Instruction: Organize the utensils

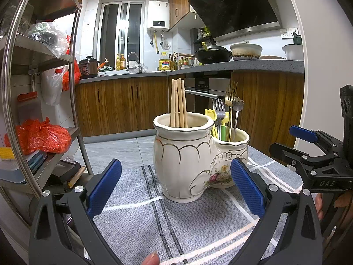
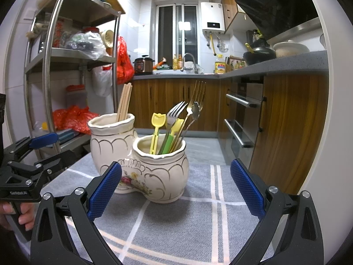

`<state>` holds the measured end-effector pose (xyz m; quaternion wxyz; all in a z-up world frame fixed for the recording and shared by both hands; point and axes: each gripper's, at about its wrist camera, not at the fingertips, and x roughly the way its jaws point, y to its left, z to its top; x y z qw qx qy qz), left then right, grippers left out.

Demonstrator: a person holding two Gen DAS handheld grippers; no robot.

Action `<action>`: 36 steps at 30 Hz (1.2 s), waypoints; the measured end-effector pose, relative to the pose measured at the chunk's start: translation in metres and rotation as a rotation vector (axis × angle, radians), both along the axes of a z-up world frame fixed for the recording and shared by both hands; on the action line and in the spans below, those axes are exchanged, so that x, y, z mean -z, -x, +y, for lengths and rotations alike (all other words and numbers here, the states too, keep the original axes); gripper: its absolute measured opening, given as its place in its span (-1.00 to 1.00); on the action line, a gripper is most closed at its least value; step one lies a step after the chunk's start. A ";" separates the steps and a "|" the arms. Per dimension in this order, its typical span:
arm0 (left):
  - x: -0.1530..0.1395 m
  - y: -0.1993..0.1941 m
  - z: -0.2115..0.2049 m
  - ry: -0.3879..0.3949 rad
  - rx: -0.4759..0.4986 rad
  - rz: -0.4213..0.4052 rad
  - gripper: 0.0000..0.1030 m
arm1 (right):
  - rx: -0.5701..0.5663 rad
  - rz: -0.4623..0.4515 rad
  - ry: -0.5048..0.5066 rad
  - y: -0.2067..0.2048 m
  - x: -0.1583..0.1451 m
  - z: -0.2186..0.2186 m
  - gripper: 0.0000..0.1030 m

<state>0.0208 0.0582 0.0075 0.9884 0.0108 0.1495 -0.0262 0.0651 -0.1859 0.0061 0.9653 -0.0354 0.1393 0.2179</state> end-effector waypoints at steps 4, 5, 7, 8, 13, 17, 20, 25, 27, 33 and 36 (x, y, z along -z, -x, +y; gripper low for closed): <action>0.000 0.000 0.000 0.001 0.000 -0.001 0.89 | -0.001 0.000 0.001 -0.001 0.000 -0.001 0.90; 0.000 0.000 0.000 0.002 0.000 -0.001 0.89 | -0.001 0.000 0.000 0.000 0.000 0.000 0.90; 0.000 0.000 0.000 0.001 0.000 0.000 0.89 | 0.000 0.000 0.001 0.000 0.000 0.000 0.90; 0.000 0.000 0.000 0.001 0.000 0.000 0.89 | 0.000 0.000 0.001 0.000 0.000 0.000 0.90; 0.000 0.000 0.000 0.001 0.000 0.000 0.89 | 0.000 0.000 0.001 0.000 0.000 0.000 0.90; 0.000 0.000 0.000 0.001 0.000 -0.001 0.89 | -0.001 0.001 0.001 0.000 0.000 0.000 0.90; 0.000 0.000 0.000 0.002 0.000 0.000 0.89 | -0.001 0.001 0.001 0.000 0.000 0.000 0.90; 0.000 0.001 0.000 0.002 0.000 -0.001 0.89 | -0.005 0.002 0.002 -0.001 0.002 -0.001 0.90; 0.000 0.000 0.000 0.002 0.000 -0.001 0.89 | -0.004 0.001 0.002 -0.002 0.003 -0.001 0.90; 0.000 0.000 0.000 0.003 0.000 -0.002 0.89 | -0.018 0.003 0.003 -0.001 0.004 0.001 0.90; 0.000 0.000 0.000 0.003 0.000 0.000 0.89 | -0.016 0.000 0.003 0.000 0.004 0.002 0.90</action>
